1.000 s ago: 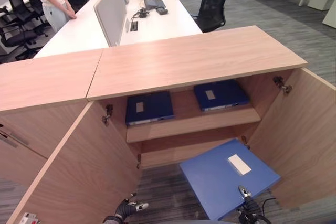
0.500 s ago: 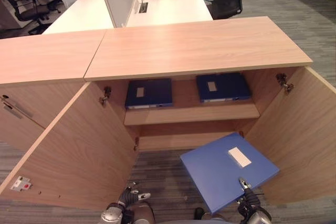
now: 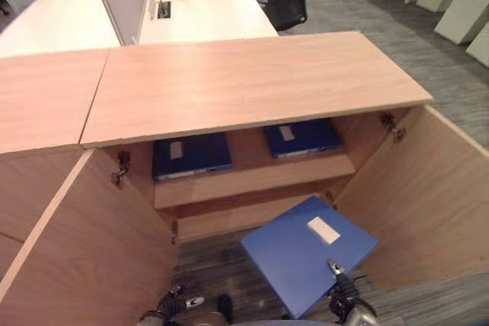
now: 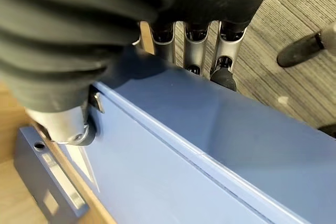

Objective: Put the empty folder in the office cabinet

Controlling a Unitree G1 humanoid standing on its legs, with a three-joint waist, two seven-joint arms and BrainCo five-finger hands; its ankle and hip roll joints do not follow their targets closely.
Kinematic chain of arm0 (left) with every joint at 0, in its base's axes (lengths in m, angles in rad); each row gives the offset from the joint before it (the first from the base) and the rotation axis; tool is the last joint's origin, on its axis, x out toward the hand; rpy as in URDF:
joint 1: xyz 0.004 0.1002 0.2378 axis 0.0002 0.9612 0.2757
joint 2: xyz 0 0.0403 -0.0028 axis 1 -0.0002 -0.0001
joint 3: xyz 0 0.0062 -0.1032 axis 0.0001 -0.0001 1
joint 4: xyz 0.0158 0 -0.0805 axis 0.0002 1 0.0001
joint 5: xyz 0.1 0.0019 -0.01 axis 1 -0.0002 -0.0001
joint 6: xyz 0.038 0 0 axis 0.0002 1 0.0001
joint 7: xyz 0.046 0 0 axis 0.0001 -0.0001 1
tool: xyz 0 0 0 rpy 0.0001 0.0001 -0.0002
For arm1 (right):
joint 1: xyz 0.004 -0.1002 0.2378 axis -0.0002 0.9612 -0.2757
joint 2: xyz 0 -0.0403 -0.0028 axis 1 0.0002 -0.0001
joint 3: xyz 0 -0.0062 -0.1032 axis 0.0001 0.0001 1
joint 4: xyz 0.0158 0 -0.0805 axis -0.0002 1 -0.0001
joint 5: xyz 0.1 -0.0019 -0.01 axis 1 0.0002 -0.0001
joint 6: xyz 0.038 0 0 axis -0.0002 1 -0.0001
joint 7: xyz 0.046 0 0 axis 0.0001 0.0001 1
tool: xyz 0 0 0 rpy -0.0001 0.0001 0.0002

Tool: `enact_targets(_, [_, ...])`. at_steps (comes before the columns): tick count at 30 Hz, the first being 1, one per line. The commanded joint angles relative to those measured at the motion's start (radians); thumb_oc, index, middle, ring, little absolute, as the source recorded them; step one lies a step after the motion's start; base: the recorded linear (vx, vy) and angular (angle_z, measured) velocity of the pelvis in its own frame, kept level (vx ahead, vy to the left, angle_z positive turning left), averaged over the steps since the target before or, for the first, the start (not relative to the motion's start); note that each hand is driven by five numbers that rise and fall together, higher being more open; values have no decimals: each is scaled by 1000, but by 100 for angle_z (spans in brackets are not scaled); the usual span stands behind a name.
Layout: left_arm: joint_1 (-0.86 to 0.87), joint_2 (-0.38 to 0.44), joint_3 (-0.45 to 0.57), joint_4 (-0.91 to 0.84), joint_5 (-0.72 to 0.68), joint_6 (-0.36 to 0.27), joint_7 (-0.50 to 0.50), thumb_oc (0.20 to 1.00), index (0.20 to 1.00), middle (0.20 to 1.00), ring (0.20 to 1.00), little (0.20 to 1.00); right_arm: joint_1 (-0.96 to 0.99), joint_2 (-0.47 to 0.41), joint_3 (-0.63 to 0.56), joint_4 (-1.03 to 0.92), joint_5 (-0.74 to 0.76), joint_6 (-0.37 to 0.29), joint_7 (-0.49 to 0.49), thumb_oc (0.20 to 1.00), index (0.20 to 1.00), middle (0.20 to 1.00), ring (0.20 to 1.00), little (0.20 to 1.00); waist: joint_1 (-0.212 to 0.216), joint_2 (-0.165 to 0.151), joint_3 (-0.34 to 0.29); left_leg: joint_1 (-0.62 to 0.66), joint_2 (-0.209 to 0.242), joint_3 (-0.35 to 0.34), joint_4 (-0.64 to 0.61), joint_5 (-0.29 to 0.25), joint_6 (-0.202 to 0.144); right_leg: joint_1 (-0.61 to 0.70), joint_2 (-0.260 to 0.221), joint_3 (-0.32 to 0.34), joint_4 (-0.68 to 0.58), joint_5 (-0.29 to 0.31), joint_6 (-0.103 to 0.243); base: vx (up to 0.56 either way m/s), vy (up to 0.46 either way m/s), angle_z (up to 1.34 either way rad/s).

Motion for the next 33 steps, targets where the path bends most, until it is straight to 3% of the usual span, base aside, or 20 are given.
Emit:
enact_targets(1, [17, -1, 9, -39, 12, -13, 15, 1000, 1000, 1000, 1000, 1000, -76, -25, 0, -45, -42, -23, 35, 200, 200, 200, 200, 200, 21, 76, 34, -65, 77, 1, 37, 8, -40, -79, 35, -90, 309, -21, 126, 97, 37, -74])
enact_targets(3, [14, 5, 11, -40, 14, -12, 15, 1000, 1000, 1000, 1000, 1000, -75, -20, 1, -46, -45, -21, 39, 200, 200, 200, 200, 200, 15, 83, 40, -53, 79, -5, 26, 7, -36, -110, 33, -90, 360, 7, 144, 44, -8, -43])
enact_targets(5, [15, 8, 16, -44, 11, -12, 18, 1000, 1000, 1000, 1000, 1000, -72, -12, -4, -44, -53, -20, 36, 200, 200, 200, 200, 200, 18, 95, 39, -23, 89, -5, 0, -3, -44, -136, -22, -114, 362, 43, 144, 112, -66, 12])
enact_targets(7, [8, 8, 22, -44, -6, -14, 20, 1000, 1000, 1000, 1000, 1000, -60, -8, -15, -47, -48, -21, 35, 200, 200, 200, 200, 200, 19, 98, 35, 0, 98, -18, -12, -19, -64, -115, -128, -165, 244, 17, 118, 169, -180, -15])
enact_targets(8, [7, 6, 20, -43, -11, -16, 20, 1000, 1000, 1000, 1000, 1000, -56, -9, -19, -49, -47, -22, 36, 200, 200, 200, 200, 200, 17, 96, 32, 5, 102, -24, -15, -25, -74, -111, -162, -178, 178, 34, 103, 218, -282, -21])
enact_targets(9, [4, 4, 20, -35, -15, -18, 20, 1000, 1000, 1000, 1000, 1000, -52, -12, -28, -50, -43, -22, 38, 200, 200, 200, 200, 200, 10, 90, 25, 15, 102, -33, -15, -38, -88, -126, -197, -164, 91, 70, 96, 268, -284, -16])
enact_targets(11, [6, -1, 24, -25, -20, -24, 22, 1000, 1000, 1000, 1000, 1000, -38, -15, -44, -47, -35, -21, 39, 200, 200, 200, 200, 200, -17, 87, 16, 57, 113, -40, -26, -60, -115, -152, -224, -112, -39, 145, 122, 309, -286, -4])
enact_targets(12, [13, -5, 27, -22, -24, -26, 22, 1000, 1000, 1000, 1000, 1000, -29, -17, -46, -49, -35, -21, 38, 200, 200, 200, 200, 200, -26, 88, 13, 82, 122, -33, -35, -69, -125, -160, -225, -94, -70, 176, 136, 333, -360, 12])
enact_targets(13, [24, -8, 37, -12, -16, -33, 20, 1000, 1000, 1000, 1000, 1000, -5, -16, -61, -46, -35, -19, 41, 200, 200, 200, 200, 200, -29, 69, -4, 102, 116, -27, -38, -80, -140, -126, -227, -88, -119, 201, 144, 229, -254, 18])
enact_targets(16, [36, -12, 51, 3, -16, -36, 21, 1000, 1000, 1000, 1000, 1000, 16, -28, -75, -49, -38, -18, 49, 200, 200, 200, 200, 200, -33, 72, -24, 118, 138, -32, -49, -77, -161, -102, -216, -98, -137, 205, 144, 192, -251, 46])
enact_targets(20, [36, -28, 47, 4, -55, -39, 17, 1000, 1000, 1000, 1000, 1000, 36, -64, -79, -49, -33, -26, 59, 200, 200, 200, 200, 200, -43, 99, -31, 103, 216, -64, -31, -50, -204, -76, -161, -119, -121, 147, 121, 68, -268, 19])
enact_targets(25, [27, -60, 21, -10, -72, -35, 11, 1000, 1000, 1000, 1000, 1000, 38, -99, -91, -34, -18, -35, 49, 200, 200, 200, 200, 200, -48, 127, -22, 50, 277, -76, 33, 5, -236, 3, -106, -187, -142, 71, 73, 32, -210, 31])
enact_targets(27, [29, -66, 11, -22, -70, -31, 5, 1000, 1000, 1000, 1000, 1000, 50, -111, -100, -39, -3, -38, 48, 200, 200, 200, 200, 200, -55, 130, -3, 21, 292, -79, 108, 72, -244, 53, -84, -206, -161, 50, 47, 54, -170, 46])
enact_targets(30, [33, -68, 16, -25, -70, -30, 6, 1000, 1000, 1000, 1000, 1000, 51, -116, -100, -34, 4, -34, 49, 200, 200, 200, 200, 200, -58, 126, 9, 14, 295, -66, 147, 93, -246, 85, -78, -216, -172, 38, 34, 49, -99, 33])
enact_targets(33, [34, -75, 15, -17, -64, -27, 4, 1000, 1000, 1000, 1000, 1000, 68, -121, -101, -33, -4, -27, 49, 200, 200, 200, 200, 200, -56, 129, 9, 11, 294, -31, 97, 79, -236, 119, -76, -239, -187, 21, 33, 75, -39, 28])
